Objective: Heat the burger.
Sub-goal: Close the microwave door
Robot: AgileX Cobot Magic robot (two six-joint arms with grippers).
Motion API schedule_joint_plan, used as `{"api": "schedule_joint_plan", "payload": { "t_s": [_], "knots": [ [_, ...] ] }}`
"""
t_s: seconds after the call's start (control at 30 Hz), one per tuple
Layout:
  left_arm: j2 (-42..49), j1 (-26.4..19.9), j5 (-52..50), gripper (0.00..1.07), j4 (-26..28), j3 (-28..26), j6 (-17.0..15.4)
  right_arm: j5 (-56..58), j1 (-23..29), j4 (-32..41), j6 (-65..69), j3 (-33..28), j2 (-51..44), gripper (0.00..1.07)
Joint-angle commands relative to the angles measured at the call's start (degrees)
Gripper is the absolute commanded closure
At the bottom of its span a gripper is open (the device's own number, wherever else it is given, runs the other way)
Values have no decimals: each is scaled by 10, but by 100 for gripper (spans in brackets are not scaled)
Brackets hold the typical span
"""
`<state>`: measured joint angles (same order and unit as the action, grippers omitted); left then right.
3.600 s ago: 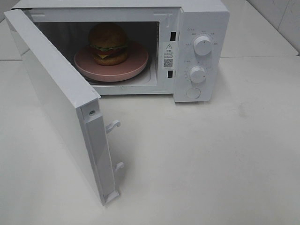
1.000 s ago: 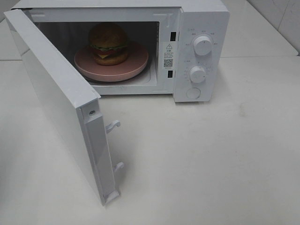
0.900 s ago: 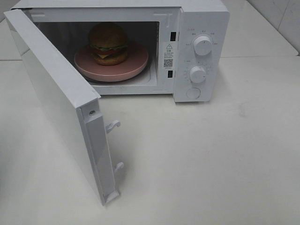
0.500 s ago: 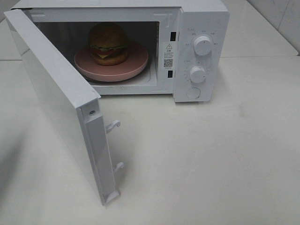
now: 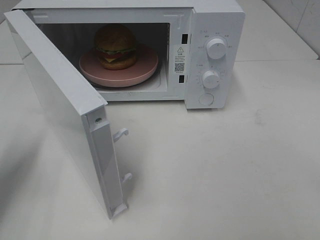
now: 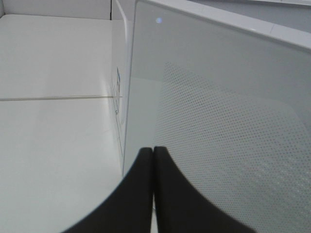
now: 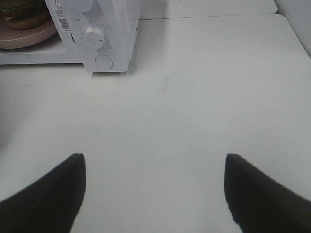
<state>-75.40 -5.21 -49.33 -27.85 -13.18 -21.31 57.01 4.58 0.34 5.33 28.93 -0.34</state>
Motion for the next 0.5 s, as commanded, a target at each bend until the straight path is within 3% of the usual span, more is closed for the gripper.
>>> {"api": "schedule_joint_plan", "payload": {
  "t_s": [0.03, 0.07, 0.1, 0.13, 0.2, 0.23, 0.27, 0.33, 0.5],
  "knots": [
    [-7, 35, -11, 107, 24, -1, 33, 0, -4, 0, -6, -5, -14, 32],
    [-14, 64, -10, 107, 54, -4, 54, 0, -4, 0, -6, -5, -14, 32],
    [-14, 64, -10, 107, 54, -4, 54, 0, -4, 0, -6, -5, -14, 32],
    [-23, 100, -11, 107, 97, -4, 85, 0, -4, 0, -6, -5, -14, 32],
    [-30, 119, -11, 107, 120, -4, 100, 0, -4, 0, -6, -5, -14, 32],
    [-44, 152, -13, 107, 161, -4, 127, 0, -4, 0, -6, -5, -14, 32],
    [-44, 152, -13, 107, 161, -4, 127, 0, -4, 0, -6, -5, -14, 32],
    [-63, 199, -20, 107, 227, -4, 161, 0, -4, 0, -6, -5, -14, 32],
    [-96, 264, -66, 107, 303, -5, 179, 0, -4, 0, -6, -5, -14, 32]
  ]
}}
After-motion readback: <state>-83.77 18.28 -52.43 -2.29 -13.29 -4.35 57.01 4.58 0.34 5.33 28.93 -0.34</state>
